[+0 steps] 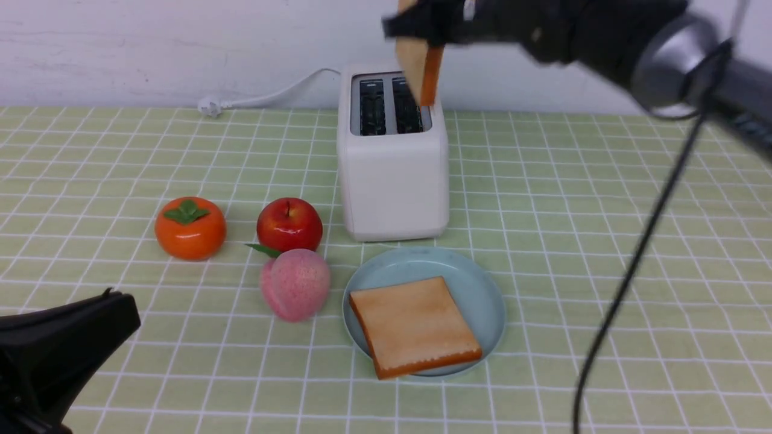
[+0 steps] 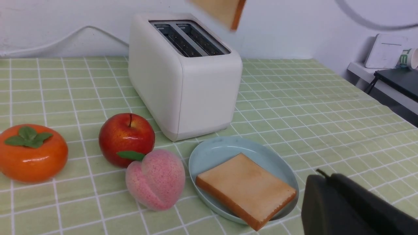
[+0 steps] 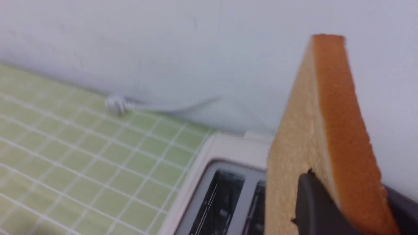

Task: Take toasted bread from bread machine on green coffee tablecloth place on plate.
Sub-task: 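Grasp the toast slice in the toaster and pull it up out of the slot with the right gripper, then place the held slice of bread on top of the slice on the plate with the right gripper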

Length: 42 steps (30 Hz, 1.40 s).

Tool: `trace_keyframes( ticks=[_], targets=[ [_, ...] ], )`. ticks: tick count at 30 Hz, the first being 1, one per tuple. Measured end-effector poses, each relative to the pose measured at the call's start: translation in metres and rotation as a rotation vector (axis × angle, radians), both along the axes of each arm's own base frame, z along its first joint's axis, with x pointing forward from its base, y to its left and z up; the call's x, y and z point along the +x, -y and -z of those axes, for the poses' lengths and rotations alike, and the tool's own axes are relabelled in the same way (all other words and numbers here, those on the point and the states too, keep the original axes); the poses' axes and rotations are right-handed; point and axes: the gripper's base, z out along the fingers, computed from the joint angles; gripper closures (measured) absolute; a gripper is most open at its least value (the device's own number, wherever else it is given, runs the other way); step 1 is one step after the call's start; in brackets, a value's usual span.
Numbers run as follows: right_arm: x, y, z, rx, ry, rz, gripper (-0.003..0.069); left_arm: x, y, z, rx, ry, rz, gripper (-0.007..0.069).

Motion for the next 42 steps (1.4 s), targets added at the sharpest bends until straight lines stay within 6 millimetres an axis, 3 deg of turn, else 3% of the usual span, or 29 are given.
trace_keyframes(
  ticks=[1, 3, 6, 9, 11, 12, 14, 15, 19, 21, 30, 32, 37, 39, 42],
  targets=[
    [-0.003, 0.001, -0.003, -0.007, -0.01, 0.004, 0.0543, 0.0, 0.0, 0.0, 0.002, 0.001, 0.0, 0.0638],
    [-0.038, 0.018, -0.039, -0.049, -0.051, 0.019, 0.0543, 0.0, 0.0, 0.0, 0.013, 0.006, -0.001, 0.0638],
    [-0.078, 0.039, -0.061, -0.145, -0.178, 0.002, 0.0543, 0.0, 0.0, 0.0, 0.016, 0.008, -0.001, 0.0638],
    [-0.1, 0.05, -0.053, -0.222, -0.32, -0.063, 0.0543, 0.0, 0.0, 0.0, 0.016, 0.008, -0.001, 0.0638],
    [-0.119, 0.053, -0.025, -0.221, -0.499, -0.173, 0.0543, 0.0, 0.0, 0.0, 0.015, 0.007, -0.001, 0.0638],
    [-0.122, 0.052, -0.023, -0.204, -0.513, -0.189, 0.0543, 0.0, 0.0, 0.0, 0.015, 0.007, -0.001, 0.0638],
    [-0.13, 0.048, 0.0, -0.166, -0.61, -0.259, 0.0543, 0.0, 0.0, 0.0, 0.015, 0.007, -0.001, 0.0638],
    [-0.133, 0.043, 0.027, -0.124, -0.684, -0.32, 0.0543, 0.0, 0.0, 0.0, 0.015, 0.007, -0.001, 0.0638],
    [-0.122, 0.035, 0.068, 0.006, -0.736, -0.361, 0.0543, 0.0, 0.0, 0.0, 0.017, 0.004, 0.0, 0.0638],
    [-0.101, 0.034, 0.096, 0.096, -0.755, -0.339, 0.0543, 0.0, 0.0, 0.001, 0.019, -0.002, 0.003, 0.0638],
    [-0.06, 0.036, 0.158, 0.292, -0.893, -0.259, 0.0542, -0.001, 0.0, 0.002, 0.026, -0.015, 0.009, 0.0637],
    [-0.057, 0.039, 0.161, 0.295, -0.901, -0.25, 0.0533, -0.001, 0.0, 0.002, 0.026, -0.016, 0.009, 0.0637],
    [-0.05, 0.057, 0.165, 0.257, -0.901, -0.215, 0.0347, -0.001, 0.001, 0.003, 0.032, -0.025, 0.014, 0.0637],
    [-0.049, 0.071, 0.156, 0.221, -0.894, -0.209, 0.0239, -0.001, 0.001, 0.004, 0.033, -0.028, 0.016, 0.0637],
    [-0.051, 0.094, 0.128, 0.198, -0.879, -0.19, 0.0153, -0.001, 0.001, 0.004, 0.034, -0.03, 0.016, 0.0636]
  ],
)
